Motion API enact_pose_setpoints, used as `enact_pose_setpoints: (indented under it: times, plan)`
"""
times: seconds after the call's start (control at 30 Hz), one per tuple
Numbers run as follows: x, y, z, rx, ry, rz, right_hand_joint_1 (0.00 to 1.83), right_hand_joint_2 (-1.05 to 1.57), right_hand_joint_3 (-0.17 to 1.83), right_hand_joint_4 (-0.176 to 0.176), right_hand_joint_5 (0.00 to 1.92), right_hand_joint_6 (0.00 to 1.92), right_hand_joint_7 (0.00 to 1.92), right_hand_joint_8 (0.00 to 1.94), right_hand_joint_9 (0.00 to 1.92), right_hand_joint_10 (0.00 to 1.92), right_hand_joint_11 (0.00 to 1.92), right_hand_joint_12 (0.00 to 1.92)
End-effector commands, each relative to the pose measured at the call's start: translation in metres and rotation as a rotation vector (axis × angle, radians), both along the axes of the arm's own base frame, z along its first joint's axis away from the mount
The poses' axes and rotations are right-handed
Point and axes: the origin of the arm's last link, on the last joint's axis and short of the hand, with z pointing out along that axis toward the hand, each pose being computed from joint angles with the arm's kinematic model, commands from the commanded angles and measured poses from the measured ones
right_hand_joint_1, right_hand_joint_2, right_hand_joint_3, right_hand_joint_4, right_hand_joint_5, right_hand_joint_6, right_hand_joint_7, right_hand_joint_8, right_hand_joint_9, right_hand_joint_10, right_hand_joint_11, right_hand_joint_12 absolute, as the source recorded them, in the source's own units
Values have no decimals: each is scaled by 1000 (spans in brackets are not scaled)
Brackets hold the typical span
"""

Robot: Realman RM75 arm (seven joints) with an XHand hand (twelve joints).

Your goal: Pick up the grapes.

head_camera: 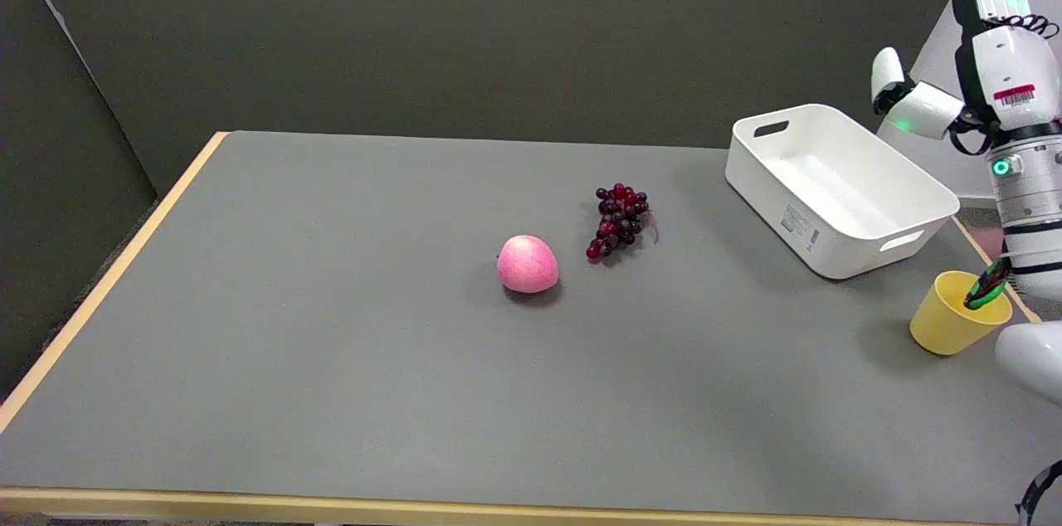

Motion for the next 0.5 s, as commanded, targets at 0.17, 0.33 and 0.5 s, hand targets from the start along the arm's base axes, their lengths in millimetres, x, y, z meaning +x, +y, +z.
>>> enact_pose_setpoints:
  times: [0.17, 0.33, 0.5]
  plan:
    - [-12, 2, 12, 116, -50, -61, 353, 820, 1002, -104, 35, 310, 15, 208, -1, 177, -1, 324]
    - [-15, -2, 0, 195, -58, -87, 341, 812, 1002, -99, 37, 312, 17, 208, -1, 182, -1, 337]
    - [-16, -9, -26, 289, -53, -99, 356, 840, 883, -78, 49, 303, 15, 216, -1, 190, -1, 356]
